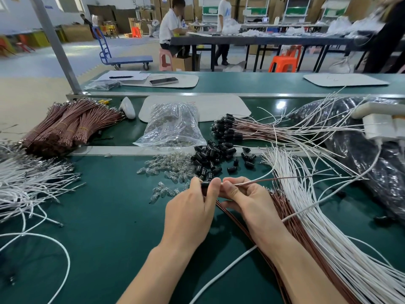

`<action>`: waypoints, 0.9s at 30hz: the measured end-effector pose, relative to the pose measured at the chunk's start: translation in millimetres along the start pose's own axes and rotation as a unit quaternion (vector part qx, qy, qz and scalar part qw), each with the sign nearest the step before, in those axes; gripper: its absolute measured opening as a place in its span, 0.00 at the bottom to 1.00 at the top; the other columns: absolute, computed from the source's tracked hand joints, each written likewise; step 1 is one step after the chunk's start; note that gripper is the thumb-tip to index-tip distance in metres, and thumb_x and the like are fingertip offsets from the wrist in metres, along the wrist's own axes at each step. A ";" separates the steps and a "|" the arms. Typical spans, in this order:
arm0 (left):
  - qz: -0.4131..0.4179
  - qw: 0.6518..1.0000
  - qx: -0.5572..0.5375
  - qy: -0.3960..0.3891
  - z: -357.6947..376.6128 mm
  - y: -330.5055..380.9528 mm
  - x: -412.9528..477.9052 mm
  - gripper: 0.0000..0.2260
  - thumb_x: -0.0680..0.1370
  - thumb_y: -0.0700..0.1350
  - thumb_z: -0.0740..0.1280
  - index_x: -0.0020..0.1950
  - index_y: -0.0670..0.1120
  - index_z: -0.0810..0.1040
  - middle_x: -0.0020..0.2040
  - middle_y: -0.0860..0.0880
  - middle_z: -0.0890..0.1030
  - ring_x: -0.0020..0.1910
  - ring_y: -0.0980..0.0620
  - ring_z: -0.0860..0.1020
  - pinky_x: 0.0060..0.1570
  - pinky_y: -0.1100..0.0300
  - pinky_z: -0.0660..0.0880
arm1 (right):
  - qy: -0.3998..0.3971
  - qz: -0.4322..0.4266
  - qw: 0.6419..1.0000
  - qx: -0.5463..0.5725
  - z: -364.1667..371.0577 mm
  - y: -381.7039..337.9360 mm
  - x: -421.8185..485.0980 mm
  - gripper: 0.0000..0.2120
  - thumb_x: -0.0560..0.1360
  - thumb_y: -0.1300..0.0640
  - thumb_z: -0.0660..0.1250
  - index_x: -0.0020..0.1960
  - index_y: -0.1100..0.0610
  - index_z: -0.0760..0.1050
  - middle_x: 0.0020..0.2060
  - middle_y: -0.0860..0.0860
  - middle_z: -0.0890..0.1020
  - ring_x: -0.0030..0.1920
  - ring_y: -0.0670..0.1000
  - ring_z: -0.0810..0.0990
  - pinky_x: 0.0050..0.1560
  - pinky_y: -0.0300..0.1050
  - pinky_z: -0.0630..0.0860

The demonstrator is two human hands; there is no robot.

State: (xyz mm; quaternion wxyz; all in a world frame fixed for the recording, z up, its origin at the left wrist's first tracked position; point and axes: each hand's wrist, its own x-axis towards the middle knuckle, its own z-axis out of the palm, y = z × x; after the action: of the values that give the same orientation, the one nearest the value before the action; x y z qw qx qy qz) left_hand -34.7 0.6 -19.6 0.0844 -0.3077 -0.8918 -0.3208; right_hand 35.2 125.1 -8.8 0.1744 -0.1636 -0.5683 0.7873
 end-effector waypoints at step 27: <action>0.030 0.972 -0.232 -0.002 -2.9 -2.9 -2.3 0.04 0.84 0.57 0.58 0.58 0.61 0.68 0.47 0.62 0.80 0.42 0.59 0.79 0.41 0.62 0.74 | -0.008 0.053 0.996 0.073 14.2 -2.6 0.5 0.11 0.70 0.50 0.72 0.44 0.58 0.86 0.42 0.54 0.85 0.39 0.45 0.81 0.37 0.36 0.79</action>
State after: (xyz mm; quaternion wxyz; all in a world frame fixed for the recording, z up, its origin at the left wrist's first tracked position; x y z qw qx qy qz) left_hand -34.7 -4.1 -19.7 0.0187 -0.3464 -0.7835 -0.5156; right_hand 28.5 114.2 -2.1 0.1397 -0.1739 -0.5011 0.8362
